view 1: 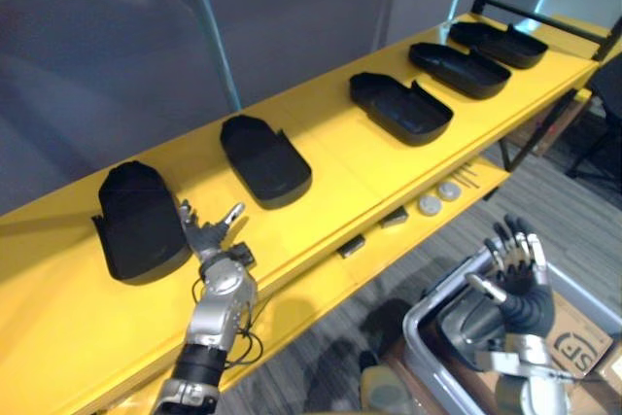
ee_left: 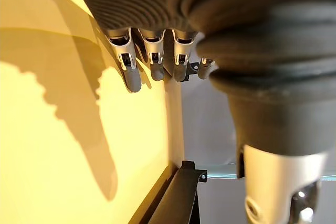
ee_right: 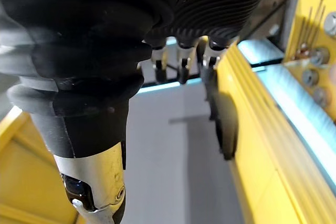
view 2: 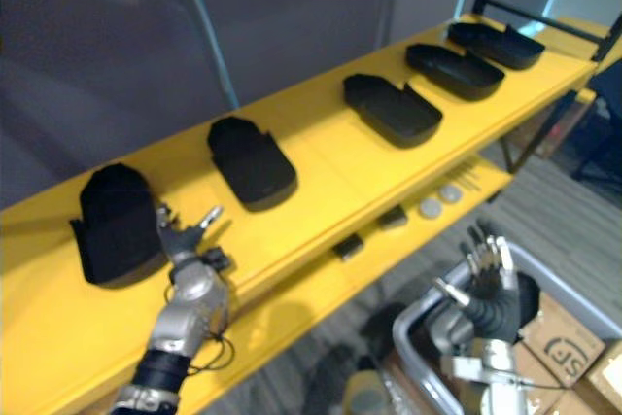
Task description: Walk over and take plastic housings, then place them on the shelf
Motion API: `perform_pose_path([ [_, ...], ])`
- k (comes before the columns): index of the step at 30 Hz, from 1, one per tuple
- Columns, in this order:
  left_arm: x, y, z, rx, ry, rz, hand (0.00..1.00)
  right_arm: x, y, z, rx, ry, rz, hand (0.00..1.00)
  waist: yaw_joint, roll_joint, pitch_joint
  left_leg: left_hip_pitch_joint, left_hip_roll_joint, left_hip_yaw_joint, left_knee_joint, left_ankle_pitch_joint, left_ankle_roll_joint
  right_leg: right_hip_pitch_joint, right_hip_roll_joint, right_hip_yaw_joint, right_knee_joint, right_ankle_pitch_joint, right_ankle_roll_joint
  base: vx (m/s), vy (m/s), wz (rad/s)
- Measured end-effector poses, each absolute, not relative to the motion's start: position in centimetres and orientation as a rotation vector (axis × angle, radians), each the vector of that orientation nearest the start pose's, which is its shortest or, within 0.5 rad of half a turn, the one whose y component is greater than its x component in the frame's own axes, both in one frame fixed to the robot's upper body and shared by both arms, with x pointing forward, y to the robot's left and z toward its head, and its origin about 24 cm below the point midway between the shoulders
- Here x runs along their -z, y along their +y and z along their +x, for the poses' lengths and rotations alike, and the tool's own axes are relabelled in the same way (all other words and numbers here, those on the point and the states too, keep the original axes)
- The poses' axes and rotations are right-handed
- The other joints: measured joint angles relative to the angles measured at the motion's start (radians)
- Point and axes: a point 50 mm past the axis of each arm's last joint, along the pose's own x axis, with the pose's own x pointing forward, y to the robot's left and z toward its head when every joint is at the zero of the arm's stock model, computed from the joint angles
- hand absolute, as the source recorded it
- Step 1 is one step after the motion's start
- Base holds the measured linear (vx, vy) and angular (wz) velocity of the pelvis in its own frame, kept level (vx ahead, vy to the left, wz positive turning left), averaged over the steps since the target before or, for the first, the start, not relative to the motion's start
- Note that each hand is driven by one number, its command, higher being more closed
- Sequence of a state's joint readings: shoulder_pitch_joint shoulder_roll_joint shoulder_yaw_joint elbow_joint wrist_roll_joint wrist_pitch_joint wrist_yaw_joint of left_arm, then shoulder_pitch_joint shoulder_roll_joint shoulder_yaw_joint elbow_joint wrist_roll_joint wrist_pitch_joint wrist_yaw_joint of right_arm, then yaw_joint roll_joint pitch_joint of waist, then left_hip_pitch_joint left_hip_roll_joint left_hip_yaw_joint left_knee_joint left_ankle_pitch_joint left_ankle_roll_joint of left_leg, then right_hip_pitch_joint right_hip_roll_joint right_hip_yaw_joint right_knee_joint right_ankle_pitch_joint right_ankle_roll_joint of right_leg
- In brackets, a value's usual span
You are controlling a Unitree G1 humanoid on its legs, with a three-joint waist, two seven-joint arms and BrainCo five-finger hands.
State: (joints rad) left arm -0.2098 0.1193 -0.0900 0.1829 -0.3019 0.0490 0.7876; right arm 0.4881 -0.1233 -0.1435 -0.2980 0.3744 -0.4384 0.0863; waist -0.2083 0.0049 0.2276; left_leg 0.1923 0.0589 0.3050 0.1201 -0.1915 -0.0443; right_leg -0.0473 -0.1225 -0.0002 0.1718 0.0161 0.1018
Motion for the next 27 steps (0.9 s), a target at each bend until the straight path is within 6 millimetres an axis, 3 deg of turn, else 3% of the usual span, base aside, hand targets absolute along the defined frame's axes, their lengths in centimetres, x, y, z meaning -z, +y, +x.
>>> perform_pose_path([
  [5, -5.6, 16.7, 28.7, -0.507, -0.020, -0.182, 0.00, -6.7, -22.6, 14.5, 0.204, -0.309, 0.078, 0.00, -0.001, 0.000, 0.000, 0.000, 0.000, 0.000, -0.002, 0.000, 0.000, 0.000, 0.000, 0.000, -0.002, 0.000, 0.000, 0.00, 0.000, 0.00],
  [10, -10.5, 15.2, 28.3, -0.312, -0.317, -0.282, 0.00, -7.9, -22.5, 15.0, 0.238, -0.400, 0.007, 0.00, -0.001, 0.003, -0.002, 0.000, -0.001, 0.000, -0.007, 0.000, 0.000, 0.002, 0.000, -0.001, -0.009, 0.001, 0.001, 0.00, 0.000, 0.00],
  [11, -12.5, 15.2, 27.8, -0.270, -0.427, -0.306, 0.00, -8.6, -22.5, 15.5, 0.253, -0.449, -0.007, 0.00, 0.000, 0.007, -0.004, 0.001, -0.001, -0.001, -0.007, 0.000, 0.000, 0.005, 0.000, -0.002, -0.013, 0.002, 0.001, 0.00, 0.000, 0.00],
  [14, -15.6, 15.3, 26.6, -0.193, -0.598, -0.318, 0.00, -10.4, -22.9, 16.4, 0.289, -0.556, -0.021, 0.00, 0.008, 0.020, -0.013, 0.002, 0.000, -0.012, -0.009, 0.000, 0.000, 0.018, -0.001, -0.014, -0.028, 0.007, 0.002, 0.01, 0.002, 0.10],
  [17, -17.2, 15.5, 25.0, -0.168, -0.699, -0.336, 0.00, -12.1, -23.0, 17.3, 0.276, -0.647, -0.027, 0.00, 0.028, 0.043, -0.027, 0.000, 0.001, -0.031, -0.009, 0.000, 0.000, 0.037, -0.003, -0.034, -0.049, 0.010, 0.003, 0.02, 0.002, 0.18],
  [21, -15.2, 18.5, 22.1, -0.309, -0.662, -0.269, 0.00, -12.9, -22.9, 18.0, 0.266, -0.693, 0.026, 0.00, 0.044, 0.064, -0.041, -0.001, 0.003, -0.080, -0.009, 0.002, -0.001, 0.085, -0.005, -0.089, -0.090, 0.017, 0.003, 0.03, -0.009, 0.32],
  [27, -11.4, 22.1, 17.6, -0.524, -0.513, -0.190, 0.00, -12.0, -22.7, 18.2, 0.261, -0.631, 0.127, 0.00, 0.102, 0.051, -0.048, -0.003, 0.005, -0.146, -0.030, 0.021, -0.006, 0.139, -0.009, -0.164, -0.145, 0.025, 0.001, 0.02, -0.019, 0.35],
])
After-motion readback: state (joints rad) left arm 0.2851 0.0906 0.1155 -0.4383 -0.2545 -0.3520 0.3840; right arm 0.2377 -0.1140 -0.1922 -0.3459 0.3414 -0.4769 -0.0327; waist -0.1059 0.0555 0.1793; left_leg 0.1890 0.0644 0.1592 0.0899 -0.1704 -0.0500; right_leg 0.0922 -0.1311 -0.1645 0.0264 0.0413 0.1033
